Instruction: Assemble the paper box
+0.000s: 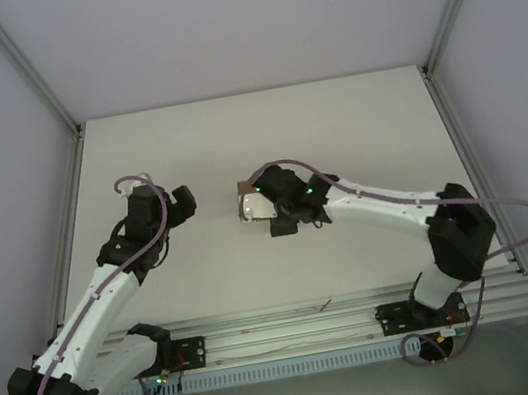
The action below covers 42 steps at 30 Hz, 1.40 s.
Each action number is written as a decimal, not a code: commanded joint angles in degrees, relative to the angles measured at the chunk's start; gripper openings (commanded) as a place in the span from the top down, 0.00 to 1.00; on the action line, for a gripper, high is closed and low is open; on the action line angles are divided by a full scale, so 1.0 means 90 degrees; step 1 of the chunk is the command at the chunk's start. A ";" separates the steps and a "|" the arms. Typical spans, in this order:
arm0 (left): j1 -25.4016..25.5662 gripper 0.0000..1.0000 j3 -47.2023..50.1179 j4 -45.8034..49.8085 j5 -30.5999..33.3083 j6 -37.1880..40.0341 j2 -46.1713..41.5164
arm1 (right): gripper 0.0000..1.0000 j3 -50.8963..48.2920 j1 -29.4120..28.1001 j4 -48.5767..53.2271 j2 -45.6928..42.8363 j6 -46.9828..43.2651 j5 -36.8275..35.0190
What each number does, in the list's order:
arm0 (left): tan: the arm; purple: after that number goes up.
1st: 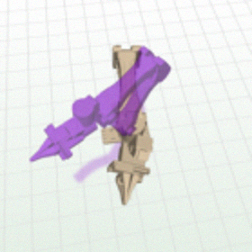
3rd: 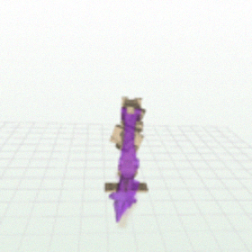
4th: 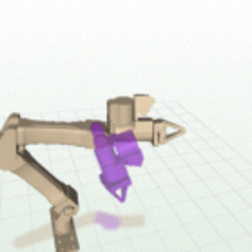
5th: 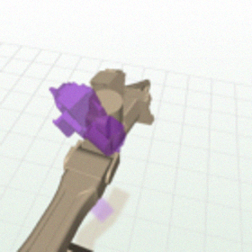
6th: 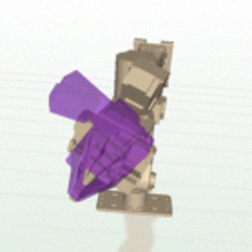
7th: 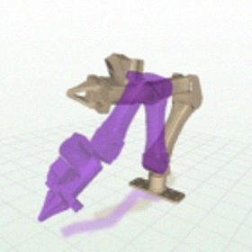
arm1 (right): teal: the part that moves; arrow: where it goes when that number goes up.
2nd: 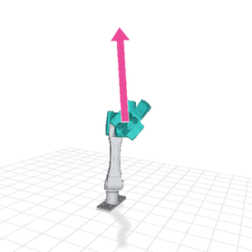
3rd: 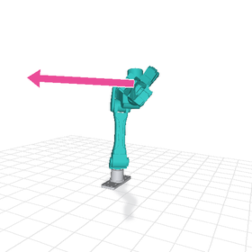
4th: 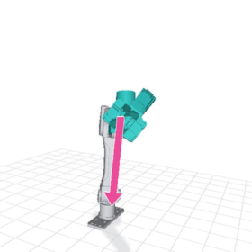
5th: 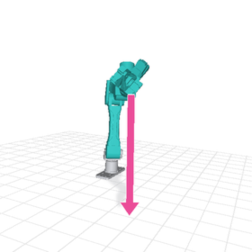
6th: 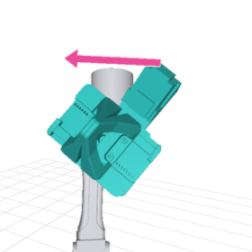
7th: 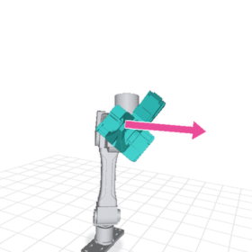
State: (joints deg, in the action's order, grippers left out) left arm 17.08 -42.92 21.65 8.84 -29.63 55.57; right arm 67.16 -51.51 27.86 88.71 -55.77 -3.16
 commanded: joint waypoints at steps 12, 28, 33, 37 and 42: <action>-0.1231 0.00 0.2387 -0.5153 0.2165 0.2161 0.0298 | 0.00 -0.3709 0.3819 -0.4099 -0.2990 0.5453 -0.1221; -0.2035 0.00 0.3179 -0.9085 0.0275 0.2771 0.2875 | 0.00 -0.4744 0.5647 -0.7894 -0.0419 0.6342 -0.0148; -0.2043 0.00 0.2738 -0.8715 -0.0201 0.2955 0.3400 | 0.00 -0.4938 0.5930 -0.8275 -0.0308 0.6436 0.0451; -0.2034 0.00 0.2775 -0.8903 -0.0189 0.2993 0.3457 | 0.00 -0.4949 0.5928 -0.8272 -0.0333 0.6431 0.0449; -0.2021 0.00 0.2726 -0.8728 -0.0179 0.2999 0.3429 | 0.00 -0.4975 0.5925 -0.8368 -0.0312 0.6427 0.0458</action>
State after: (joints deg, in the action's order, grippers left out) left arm -1.45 -17.02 -57.60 8.25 -3.14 87.09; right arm 22.50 1.91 -45.32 86.61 1.32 0.60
